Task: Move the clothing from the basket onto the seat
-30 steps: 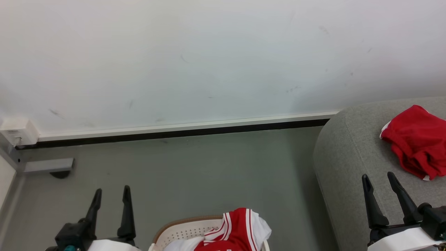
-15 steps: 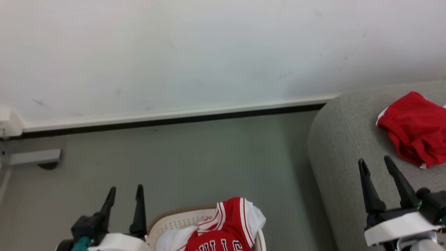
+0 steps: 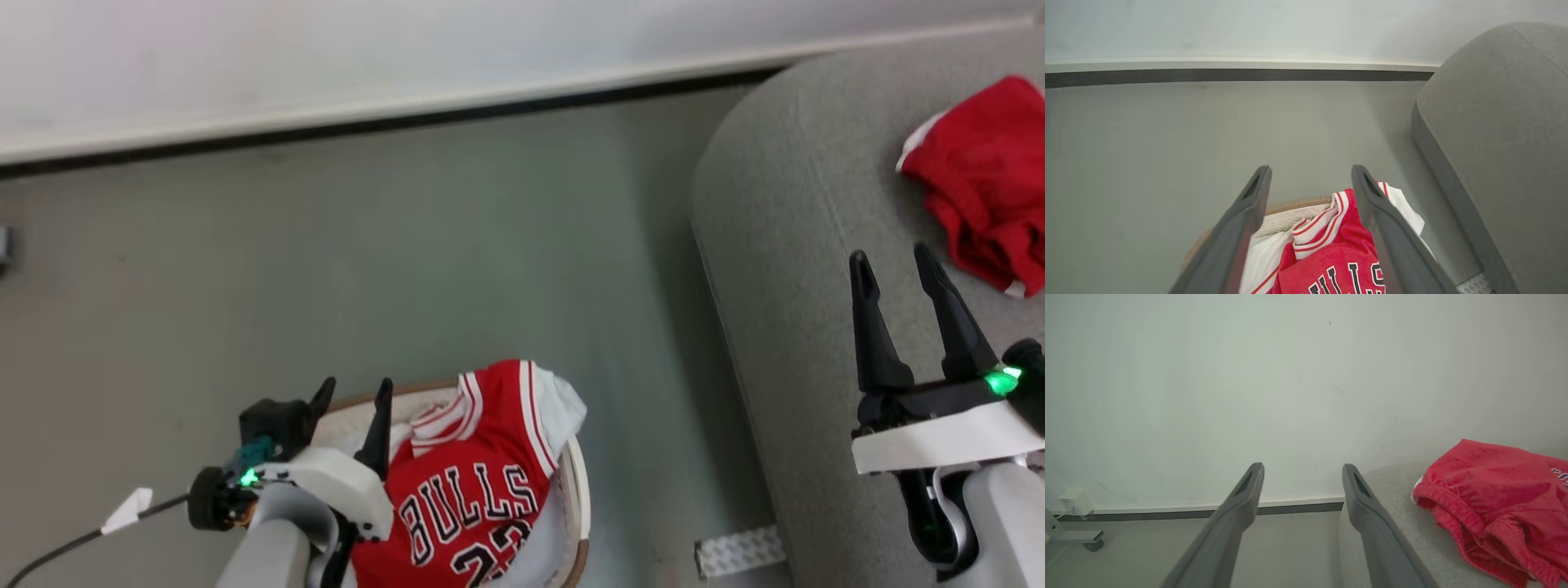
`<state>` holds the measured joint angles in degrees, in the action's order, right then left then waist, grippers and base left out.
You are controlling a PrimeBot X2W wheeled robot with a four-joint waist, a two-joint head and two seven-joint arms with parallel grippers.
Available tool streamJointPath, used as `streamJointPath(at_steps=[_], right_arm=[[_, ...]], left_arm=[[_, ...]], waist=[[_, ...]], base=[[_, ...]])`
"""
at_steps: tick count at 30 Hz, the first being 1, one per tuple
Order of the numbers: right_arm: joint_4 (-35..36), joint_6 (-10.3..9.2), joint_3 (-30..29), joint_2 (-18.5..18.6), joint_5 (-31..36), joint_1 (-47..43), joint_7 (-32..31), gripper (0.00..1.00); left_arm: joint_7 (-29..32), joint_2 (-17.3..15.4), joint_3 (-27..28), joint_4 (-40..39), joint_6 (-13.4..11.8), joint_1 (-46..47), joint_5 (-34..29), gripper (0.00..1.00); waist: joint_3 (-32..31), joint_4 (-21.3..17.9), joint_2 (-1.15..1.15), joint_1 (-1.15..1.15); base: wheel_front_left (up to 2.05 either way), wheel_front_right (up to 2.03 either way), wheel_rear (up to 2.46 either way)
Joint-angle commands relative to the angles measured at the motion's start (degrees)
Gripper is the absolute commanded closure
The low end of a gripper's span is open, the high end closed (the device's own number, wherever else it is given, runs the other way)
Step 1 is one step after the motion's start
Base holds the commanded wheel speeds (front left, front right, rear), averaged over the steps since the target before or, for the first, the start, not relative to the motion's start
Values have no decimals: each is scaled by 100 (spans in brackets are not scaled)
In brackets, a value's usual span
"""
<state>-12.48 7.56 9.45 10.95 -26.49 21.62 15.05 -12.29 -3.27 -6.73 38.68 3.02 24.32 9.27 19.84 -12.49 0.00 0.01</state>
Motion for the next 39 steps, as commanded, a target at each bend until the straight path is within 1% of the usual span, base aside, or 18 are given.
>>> streamJointPath(at_steps=[1, 3, 9, 15, 21, 24, 28, 32, 34, 35, 39], right_arm=[[61, -15, 14, -23, -50, 137, 17, 0], [107, -15, 14, -125, -68, 258, 17, 0], [220, -15, 93, -379, -123, 637, 17, 0], [267, -15, 153, -539, -199, 890, 17, 0], [270, -15, 203, -662, -273, 1034, 17, 0], [268, -15, 239, -700, -310, 1051, 17, 0], [242, -15, 267, -765, -314, 1065, 17, 0], [230, -15, 308, -789, -342, 1139, 17, 0], [223, -15, 294, -801, -336, 1146, 17, 0], [219, -15, 281, -805, -325, 1139, 17, 0], [181, -15, 245, -800, -255, 1132, 17, 0]], left_arm=[[11, -118, 17, 135, 17, 128, -27, 0], [86, -169, 27, 506, 46, 365, 30, 0], [184, -392, 29, 1583, 248, 935, 163, 0], [415, -491, -54, 2466, 327, 1435, 215, 0], [725, -651, -287, 3052, 389, 1860, 95, 0], [1103, -706, -420, 3281, 396, 1915, 27, 0], [1809, -810, -575, 3444, 425, 1847, -13, 0], [1953, -873, -618, 3479, 437, 1831, 51, 0], [1910, -896, -616, 3493, 440, 1834, 99, 97], [1865, -900, -620, 3492, 440, 1842, 113, 100], [1706, -849, -616, 3483, 438, 1837, 172, 100]], waist=[[524, -278, 0, -1], [762, -388, 0, -1], [1355, -728, 0, -1], [1865, -1058, 0, -1], [2330, -1347, 0, -1], [2477, -1458, 0, -1], [2602, -1537, 0, -1], [2691, -1588, 0, -1], [2703, -1580, 0, -1], [2697, -1569, 0, -1], [2603, -1507, 0, -1]], base=[[0, 0, 0], [0, 0, 0], [0, 0, 0], [0, 0, 0], [0, 0, 0], [0, 0, 0], [0, 0, 0], [0, 0, 0], [0, 0, 0], [0, 0, 0], [0, 0, 0]])
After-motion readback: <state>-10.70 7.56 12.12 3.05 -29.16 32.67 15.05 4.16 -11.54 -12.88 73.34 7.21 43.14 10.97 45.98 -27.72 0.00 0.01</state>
